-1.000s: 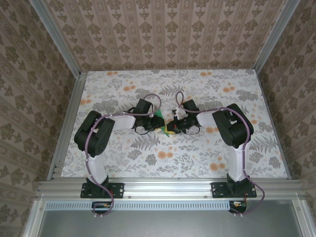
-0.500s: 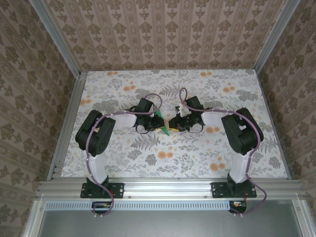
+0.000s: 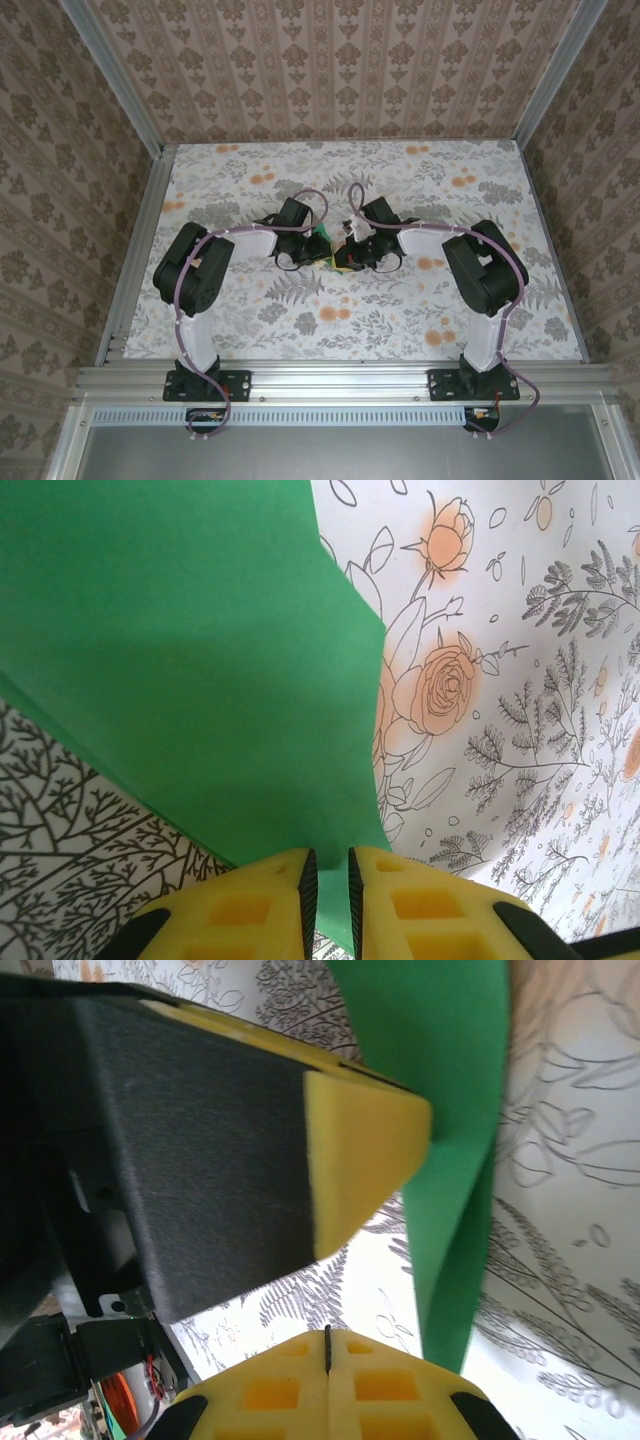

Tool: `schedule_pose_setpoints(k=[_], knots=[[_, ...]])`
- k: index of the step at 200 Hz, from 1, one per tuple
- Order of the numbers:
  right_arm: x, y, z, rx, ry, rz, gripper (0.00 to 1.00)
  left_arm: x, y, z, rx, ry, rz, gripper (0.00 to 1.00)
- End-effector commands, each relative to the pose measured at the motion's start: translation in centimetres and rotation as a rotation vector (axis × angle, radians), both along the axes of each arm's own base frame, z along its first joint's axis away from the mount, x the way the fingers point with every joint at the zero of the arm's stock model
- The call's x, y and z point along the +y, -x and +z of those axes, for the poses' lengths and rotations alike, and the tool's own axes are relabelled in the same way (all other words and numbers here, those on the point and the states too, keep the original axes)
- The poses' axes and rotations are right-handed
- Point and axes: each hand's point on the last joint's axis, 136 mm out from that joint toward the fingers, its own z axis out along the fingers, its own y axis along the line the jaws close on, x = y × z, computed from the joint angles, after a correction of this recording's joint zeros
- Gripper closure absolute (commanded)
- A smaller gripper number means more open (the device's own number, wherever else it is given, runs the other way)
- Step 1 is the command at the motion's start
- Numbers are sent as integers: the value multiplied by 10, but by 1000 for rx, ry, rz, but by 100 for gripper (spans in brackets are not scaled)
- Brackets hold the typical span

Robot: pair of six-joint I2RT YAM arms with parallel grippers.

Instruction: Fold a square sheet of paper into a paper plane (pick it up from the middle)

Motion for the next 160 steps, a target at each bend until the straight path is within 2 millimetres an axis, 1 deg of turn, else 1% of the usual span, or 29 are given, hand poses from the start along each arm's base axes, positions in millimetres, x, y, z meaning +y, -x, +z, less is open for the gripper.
schedule_pose_setpoints(k=[1,53,90,120,150,160], knots=[[0,-1,-9,17,41,8,95,17,13,-30,85,-109,22,80],[-10,1,-25,36,126,0,95,16,12,-29,84,-108,22,80],[-11,6,-31,55,134,9,95,16,13,-27,81,-110,21,80],[-6,11,-26,67,74,24,94,18,13,-26,76,-109,24,81],[-3,1,-9,30,24,0,94,18,13,-25,74,-108,25,81],[-3,-2,-9,26,33,-3,94,18,14,-25,76,-108,25,81]])
